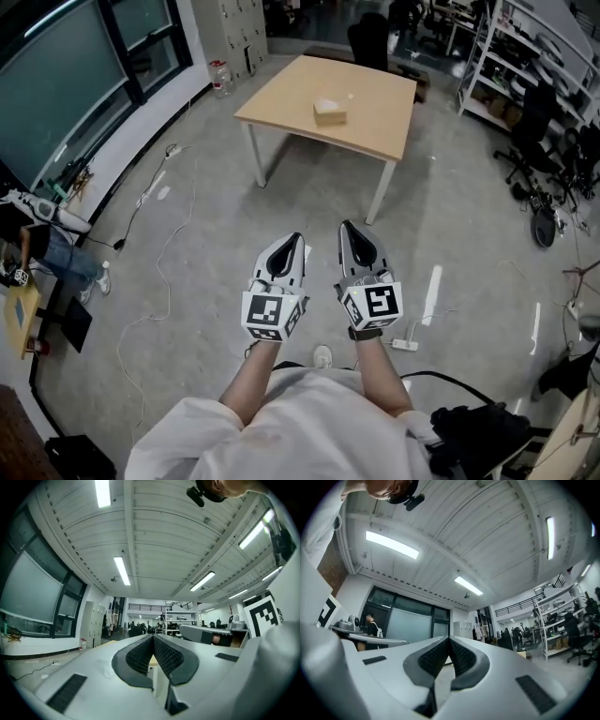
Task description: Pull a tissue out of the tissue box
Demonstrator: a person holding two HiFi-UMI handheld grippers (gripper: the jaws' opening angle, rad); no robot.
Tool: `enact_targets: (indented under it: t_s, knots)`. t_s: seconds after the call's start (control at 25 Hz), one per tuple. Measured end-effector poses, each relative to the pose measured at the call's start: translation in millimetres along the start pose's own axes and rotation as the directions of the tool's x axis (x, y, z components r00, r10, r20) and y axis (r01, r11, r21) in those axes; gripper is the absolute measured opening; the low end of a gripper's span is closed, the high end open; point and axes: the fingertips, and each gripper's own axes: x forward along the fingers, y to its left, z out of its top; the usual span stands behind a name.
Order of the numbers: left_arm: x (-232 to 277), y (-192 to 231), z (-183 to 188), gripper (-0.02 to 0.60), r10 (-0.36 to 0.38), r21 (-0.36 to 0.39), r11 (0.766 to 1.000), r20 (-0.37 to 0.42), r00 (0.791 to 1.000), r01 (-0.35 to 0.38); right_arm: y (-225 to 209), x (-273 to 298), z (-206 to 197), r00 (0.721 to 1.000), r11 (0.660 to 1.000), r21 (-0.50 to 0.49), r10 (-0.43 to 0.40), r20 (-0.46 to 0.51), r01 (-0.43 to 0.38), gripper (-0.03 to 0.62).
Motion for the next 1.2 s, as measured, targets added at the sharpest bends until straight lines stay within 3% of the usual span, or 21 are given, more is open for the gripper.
enact_targets:
  t_s: [0.12, 0.24, 0.56, 0.8, 1.04, 1.2]
  knots:
    - [38, -1, 1, 0.001, -0.001, 0.012, 1.0, 0.015, 1.0, 0.0, -39, 21, -22, 0.998, 1.0, 0.027, -0.01, -0.057, 0.011, 0.005]
    - [76, -1, -14, 0.002, -0.003, 0.0, 1.0, -0.02, 1.0, 0.003, -69, 32, -49, 0.992, 0.999, 0.035, -0.035, -0.124, 0.039, 0.005]
    - [186, 32, -69, 0.002, -0.04, -0.045, 0.998, -0.09, 0.995, 0.036, -135, 111, -95, 0.983, 0.997, 0.006, -0.077, -0.169, 0.079, 0.005]
    - [307, 97, -84, 0.002, -0.044, -0.064, 0.997, -0.072, 0.996, 0.039, -185, 228, -125, 0.982, 0.999, -0.016, -0.031, -0.184, 0.028, 0.005]
    - [422, 170, -62, 0.002, -0.026, -0.087, 0.996, -0.016, 1.0, 0.024, -219, 354, -113, 0.987, 0.996, -0.086, 0.015, -0.163, -0.029, 0.005]
    - [478, 205, -71, 0.002, -0.019, -0.101, 0.995, -0.021, 1.0, 0.017, -243, 413, -132, 0.983, 0.996, -0.079, 0.029, -0.18, -0.043, 0.005]
